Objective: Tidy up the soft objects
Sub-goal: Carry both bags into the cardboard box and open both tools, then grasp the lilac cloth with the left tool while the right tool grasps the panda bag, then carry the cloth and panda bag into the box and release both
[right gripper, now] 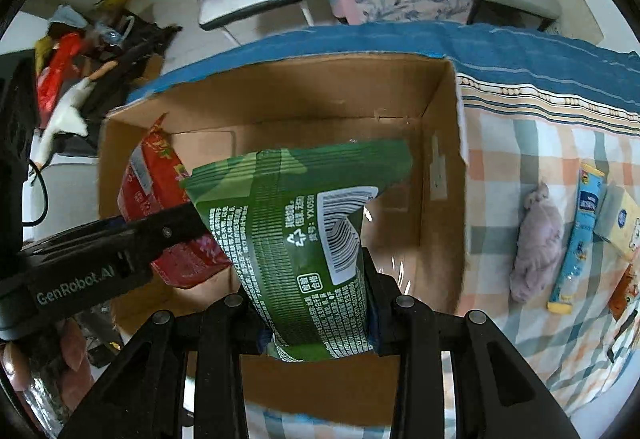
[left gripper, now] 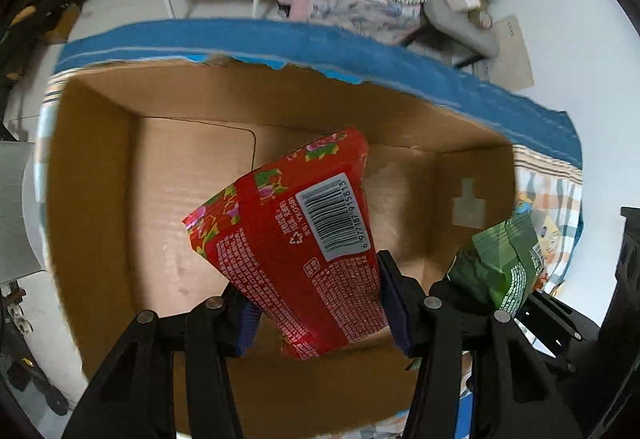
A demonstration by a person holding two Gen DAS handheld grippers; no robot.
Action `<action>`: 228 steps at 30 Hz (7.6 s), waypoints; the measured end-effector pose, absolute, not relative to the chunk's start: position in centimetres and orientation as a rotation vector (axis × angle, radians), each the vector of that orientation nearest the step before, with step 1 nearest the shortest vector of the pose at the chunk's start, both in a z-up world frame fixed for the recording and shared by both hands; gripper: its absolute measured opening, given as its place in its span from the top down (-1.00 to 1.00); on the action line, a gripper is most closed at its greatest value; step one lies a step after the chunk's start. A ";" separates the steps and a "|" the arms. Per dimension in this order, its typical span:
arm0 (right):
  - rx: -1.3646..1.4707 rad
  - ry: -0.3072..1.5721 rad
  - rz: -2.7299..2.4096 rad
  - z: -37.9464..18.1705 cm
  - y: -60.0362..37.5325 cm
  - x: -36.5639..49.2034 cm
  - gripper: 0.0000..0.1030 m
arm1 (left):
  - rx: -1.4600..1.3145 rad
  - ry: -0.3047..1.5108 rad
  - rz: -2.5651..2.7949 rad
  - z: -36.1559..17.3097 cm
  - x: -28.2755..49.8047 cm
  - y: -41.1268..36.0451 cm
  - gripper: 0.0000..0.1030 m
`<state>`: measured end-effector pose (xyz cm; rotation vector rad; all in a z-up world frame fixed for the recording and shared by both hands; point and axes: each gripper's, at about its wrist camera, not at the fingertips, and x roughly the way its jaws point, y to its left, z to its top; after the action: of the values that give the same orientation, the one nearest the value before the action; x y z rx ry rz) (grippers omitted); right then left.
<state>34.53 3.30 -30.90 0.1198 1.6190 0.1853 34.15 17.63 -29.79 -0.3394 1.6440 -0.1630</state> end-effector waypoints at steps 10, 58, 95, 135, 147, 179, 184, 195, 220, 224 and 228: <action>0.062 1.638 0.101 -35.8 3.3 37.9 0.26 | -0.285 1.713 -0.201 -33.0 36.5 16.3 0.00; 0.180 1.355 0.119 -14.8 -4.4 20.2 -1.00 | -0.019 1.231 -0.084 -12.1 21.0 12.6 -0.91; 0.768 1.622 -0.330 -39.9 -48.3 22.1 -0.90 | 0.067 1.763 -0.092 -39.5 31.5 -13.8 -0.85; 0.604 1.647 -0.317 -34.7 -39.9 20.9 0.03 | 0.065 1.608 -0.203 -31.2 26.6 -17.6 0.44; 0.422 1.519 -0.040 -24.3 -30.0 20.7 0.03 | -0.010 1.431 -0.281 -20.8 22.6 -8.5 0.45; 0.034 1.550 0.166 -25.1 2.9 24.7 0.03 | -0.130 1.440 -0.013 -23.2 27.8 20.6 0.44; 0.021 1.595 0.100 -28.4 2.9 26.2 0.03 | -0.127 1.517 -0.021 -27.3 31.2 21.7 0.44; 0.027 1.668 0.048 -32.5 3.1 28.1 0.01 | -0.093 1.616 -0.023 -32.1 34.9 22.1 0.34; -0.063 1.519 0.061 -26.2 4.4 25.9 -0.89 | -0.080 1.451 0.007 -23.9 25.4 23.3 -0.90; -0.060 1.497 0.082 -24.6 4.5 24.5 -0.89 | -0.061 1.426 0.011 -21.9 23.5 22.7 -0.90; -0.037 1.469 0.111 -22.7 4.5 23.2 -0.89 | -0.082 1.396 0.014 -20.1 22.1 22.6 -0.90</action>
<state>23.16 4.46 -22.72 -0.0371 1.4693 0.1109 22.06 22.64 -20.09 -0.0821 1.3963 0.0144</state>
